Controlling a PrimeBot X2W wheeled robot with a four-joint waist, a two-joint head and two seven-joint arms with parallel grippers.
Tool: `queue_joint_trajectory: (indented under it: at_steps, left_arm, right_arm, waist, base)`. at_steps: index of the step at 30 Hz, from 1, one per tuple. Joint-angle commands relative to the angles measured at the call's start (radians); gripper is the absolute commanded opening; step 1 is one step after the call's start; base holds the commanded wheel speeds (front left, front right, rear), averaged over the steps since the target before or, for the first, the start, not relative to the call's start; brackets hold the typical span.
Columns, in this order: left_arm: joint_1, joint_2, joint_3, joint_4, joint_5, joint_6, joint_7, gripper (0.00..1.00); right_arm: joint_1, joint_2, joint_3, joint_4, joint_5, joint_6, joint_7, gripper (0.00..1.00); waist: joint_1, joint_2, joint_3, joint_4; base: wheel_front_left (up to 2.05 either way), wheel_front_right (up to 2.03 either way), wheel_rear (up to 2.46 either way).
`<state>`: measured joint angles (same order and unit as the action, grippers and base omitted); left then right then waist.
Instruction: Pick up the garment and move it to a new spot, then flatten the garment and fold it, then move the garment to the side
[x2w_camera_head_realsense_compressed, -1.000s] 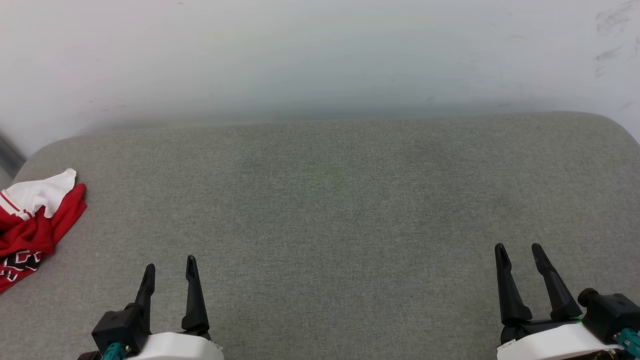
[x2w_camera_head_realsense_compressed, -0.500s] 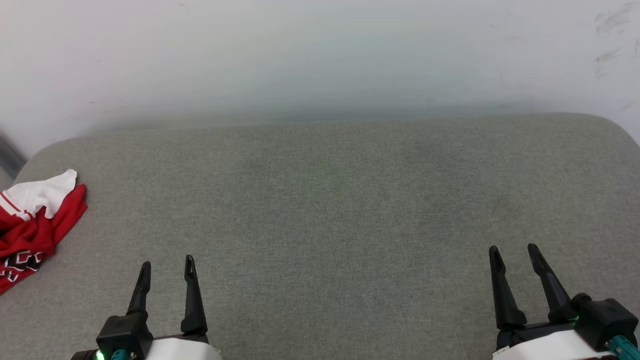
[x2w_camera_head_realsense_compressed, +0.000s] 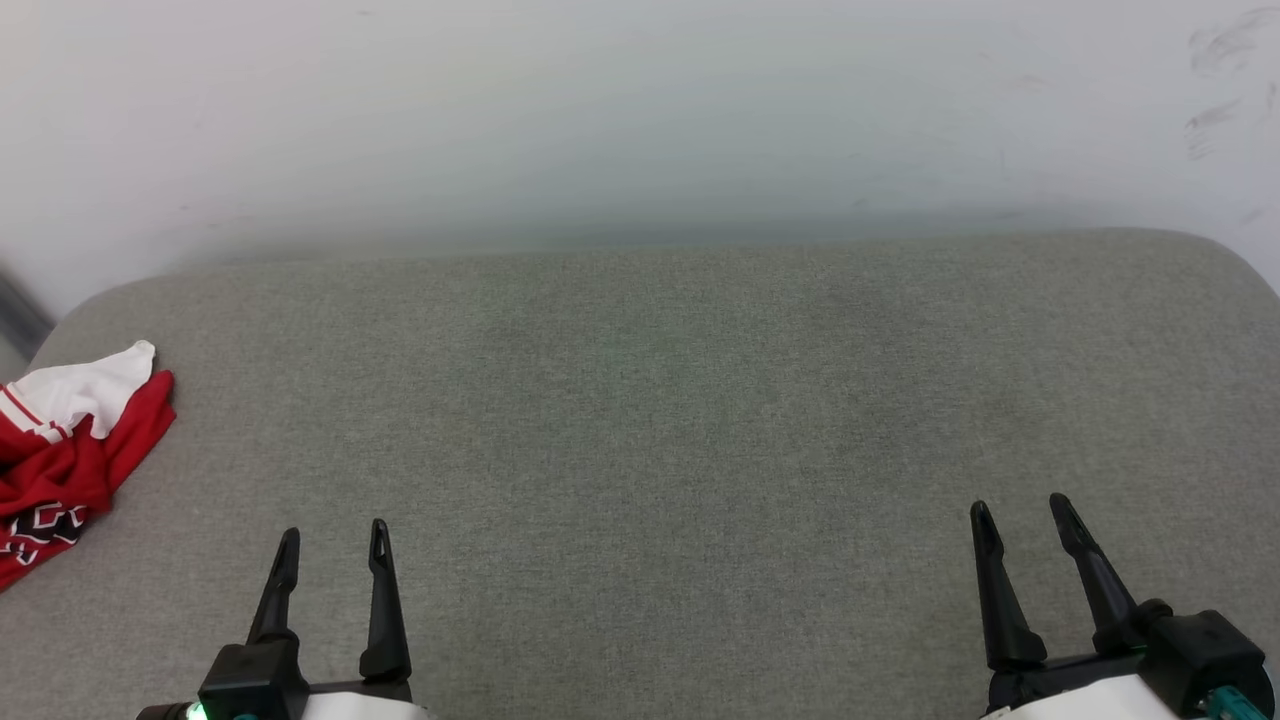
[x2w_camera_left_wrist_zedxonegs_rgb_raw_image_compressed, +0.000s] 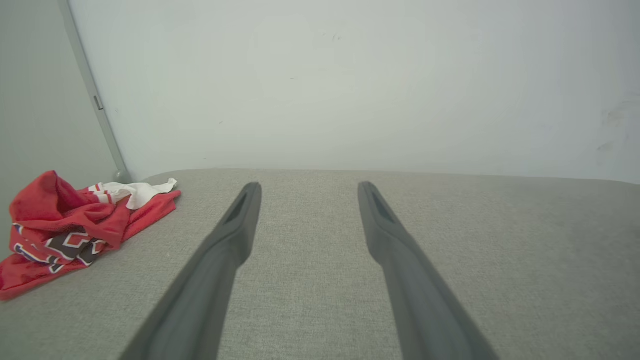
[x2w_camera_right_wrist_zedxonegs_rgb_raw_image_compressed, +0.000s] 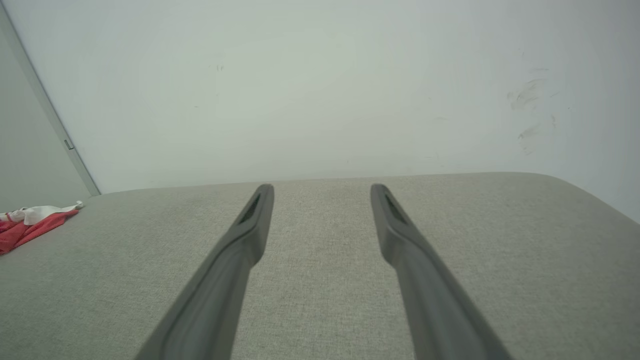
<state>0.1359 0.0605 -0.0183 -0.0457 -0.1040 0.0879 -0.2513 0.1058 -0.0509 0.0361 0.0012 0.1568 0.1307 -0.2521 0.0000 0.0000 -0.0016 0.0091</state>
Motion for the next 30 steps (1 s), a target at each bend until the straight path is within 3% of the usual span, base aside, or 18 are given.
queue_joint_trajectory:
  at_steps: [1,12,30]
  left_arm:
    - [0.01,-0.003,0.009,0.003,0.024,-0.007,-0.01,1.0]
    - [0.004,-0.01,0.034,0.03,0.023,-0.033,-0.015,1.0]
    - [-0.006,-0.01,0.038,0.051,0.006,-0.03,-0.015,1.0]
  right_arm:
    - [0.008,0.001,0.003,-0.005,-0.017,0.0,-0.01,1.0]
    - [0.012,0.001,-0.006,0.009,0.007,0.0,-0.014,1.0]
    - [0.021,0.001,-0.004,0.013,0.002,0.0,-0.014,1.0]
  waist:
    - [0.0,0.0,0.0,-0.001]
    - [0.0,0.0,-0.001,-0.002]
    - [0.0,0.0,-0.002,0.016]
  base:
    - [0.0,0.0,0.0]
    - [0.0,0.0,0.0]
    - [0.0,0.0,0.0]
